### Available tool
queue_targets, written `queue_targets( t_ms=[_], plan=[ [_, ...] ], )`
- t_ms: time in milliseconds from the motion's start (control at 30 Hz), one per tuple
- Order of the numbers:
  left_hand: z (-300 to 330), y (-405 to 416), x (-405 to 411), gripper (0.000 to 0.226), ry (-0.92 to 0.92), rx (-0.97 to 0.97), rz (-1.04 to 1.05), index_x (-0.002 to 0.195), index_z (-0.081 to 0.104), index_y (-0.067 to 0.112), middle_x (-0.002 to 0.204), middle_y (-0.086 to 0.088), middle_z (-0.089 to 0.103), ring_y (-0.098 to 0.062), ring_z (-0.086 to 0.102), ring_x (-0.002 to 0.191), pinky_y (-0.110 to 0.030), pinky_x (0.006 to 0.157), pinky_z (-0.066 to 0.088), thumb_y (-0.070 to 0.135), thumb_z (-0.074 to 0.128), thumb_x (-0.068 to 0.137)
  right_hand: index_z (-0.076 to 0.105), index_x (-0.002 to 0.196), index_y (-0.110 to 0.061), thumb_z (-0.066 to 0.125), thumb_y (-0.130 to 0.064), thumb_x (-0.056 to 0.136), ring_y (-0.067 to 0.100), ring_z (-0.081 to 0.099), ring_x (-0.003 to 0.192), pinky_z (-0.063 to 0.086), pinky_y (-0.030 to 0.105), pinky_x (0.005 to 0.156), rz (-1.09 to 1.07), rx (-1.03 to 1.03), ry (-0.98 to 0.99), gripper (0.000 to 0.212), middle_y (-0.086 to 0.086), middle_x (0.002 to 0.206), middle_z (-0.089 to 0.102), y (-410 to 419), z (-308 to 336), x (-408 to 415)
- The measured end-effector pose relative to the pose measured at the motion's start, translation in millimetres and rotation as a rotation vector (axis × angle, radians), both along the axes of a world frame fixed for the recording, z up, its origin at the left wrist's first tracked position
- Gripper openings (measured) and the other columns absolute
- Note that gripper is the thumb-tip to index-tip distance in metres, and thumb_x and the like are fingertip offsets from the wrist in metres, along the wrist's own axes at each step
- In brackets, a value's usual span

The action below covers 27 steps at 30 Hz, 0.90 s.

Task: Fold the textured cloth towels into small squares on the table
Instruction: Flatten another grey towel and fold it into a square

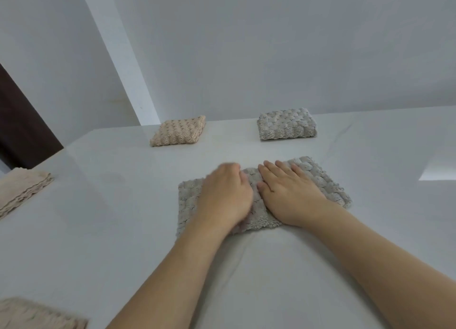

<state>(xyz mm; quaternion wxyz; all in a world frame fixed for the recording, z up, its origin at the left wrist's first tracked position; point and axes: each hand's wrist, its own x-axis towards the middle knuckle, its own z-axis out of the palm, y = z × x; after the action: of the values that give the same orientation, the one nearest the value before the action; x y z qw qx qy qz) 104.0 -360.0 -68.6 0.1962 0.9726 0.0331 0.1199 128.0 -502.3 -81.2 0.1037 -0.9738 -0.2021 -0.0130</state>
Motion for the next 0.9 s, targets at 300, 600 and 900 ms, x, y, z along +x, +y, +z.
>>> queue_targets(
  t_ms=[300,600,900],
  plan=[
    [-20,-3,-4,0.057,0.159,0.225,-0.026,0.156,0.013,0.016,0.164,0.001,0.013,-0.018,0.006,0.151,-0.043,0.122,0.001,0.038,0.016,0.104,0.007,0.155,-0.023,0.014,-0.041,0.103,0.014,-0.002,0.149,-0.002,0.04,0.121,-0.022,-0.021,0.035,0.056,-0.004,0.163,0.002,-1,-4,5],
    [-14,33,-24,0.06,0.266,0.229,0.025,0.157,0.005,0.02,0.165,0.005,0.003,-0.013,-0.001,0.151,-0.039,0.122,-0.002,0.045,0.009,0.103,0.004,0.156,-0.022,0.009,-0.042,0.101,0.015,-0.006,0.149,-0.005,0.043,0.12,-0.158,-0.04,0.104,0.058,-0.005,0.163,-0.004,-32,1,11],
    [-5,12,-36,0.061,0.185,0.283,0.037,0.157,0.008,0.015,0.165,-0.001,0.004,-0.019,-0.002,0.151,-0.043,0.122,-0.006,0.043,0.011,0.103,0.01,0.155,-0.012,0.014,-0.035,0.102,0.024,-0.002,0.149,-0.004,0.044,0.12,-0.151,-0.003,-0.002,0.057,0.003,0.163,0.002,-11,12,4]
  ],
)
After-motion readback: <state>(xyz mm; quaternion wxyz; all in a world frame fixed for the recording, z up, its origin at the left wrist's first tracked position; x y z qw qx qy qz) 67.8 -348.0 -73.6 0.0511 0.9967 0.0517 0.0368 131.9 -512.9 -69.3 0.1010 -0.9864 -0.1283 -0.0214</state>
